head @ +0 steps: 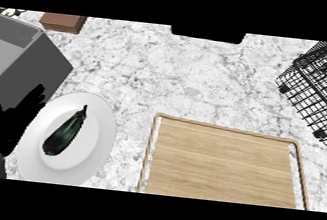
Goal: Pick the bell pepper from the tray and place it in the tiered basket
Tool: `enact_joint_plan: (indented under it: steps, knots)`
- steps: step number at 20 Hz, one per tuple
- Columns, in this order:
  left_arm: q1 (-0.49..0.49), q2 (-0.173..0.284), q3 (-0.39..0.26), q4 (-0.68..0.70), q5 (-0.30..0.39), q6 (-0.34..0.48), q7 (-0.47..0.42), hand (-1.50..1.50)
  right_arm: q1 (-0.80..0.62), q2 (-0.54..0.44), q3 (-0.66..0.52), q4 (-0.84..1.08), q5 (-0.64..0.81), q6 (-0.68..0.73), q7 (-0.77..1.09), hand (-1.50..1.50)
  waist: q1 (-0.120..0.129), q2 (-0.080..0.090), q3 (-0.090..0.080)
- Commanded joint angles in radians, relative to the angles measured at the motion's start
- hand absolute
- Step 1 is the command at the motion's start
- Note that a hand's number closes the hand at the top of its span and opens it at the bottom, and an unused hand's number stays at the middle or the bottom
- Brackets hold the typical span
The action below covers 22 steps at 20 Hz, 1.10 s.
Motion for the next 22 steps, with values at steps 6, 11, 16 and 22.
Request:
enact_joint_plan:
  steps: [6,11,16,22]
  knots:
    - [0.034,-0.031,-0.016,-0.049,-0.011,0.023,0.007,0.0,0.064,-0.046,-0.125,0.04,-0.123,0.122,0.203,-1.5,0.0,-0.002,0.002]
    - [0.021,0.007,0.007,-0.017,0.002,-0.011,0.014,0.0,0.113,-0.001,-0.154,-0.036,-0.166,-0.033,0.18,-1.5,-0.009,-0.003,0.001]
    - [0.055,-0.002,0.019,0.007,-0.005,0.002,-0.022,0.0,0.064,0.0,-0.117,-0.142,-0.143,-0.153,0.165,-1.5,-0.029,-0.017,-0.001]
    - [0.053,-0.023,0.003,-0.031,-0.013,0.021,0.005,0.0,0.015,-0.018,-0.159,-0.221,-0.176,-0.229,0.325,-1.5,-0.042,-0.023,-0.001]
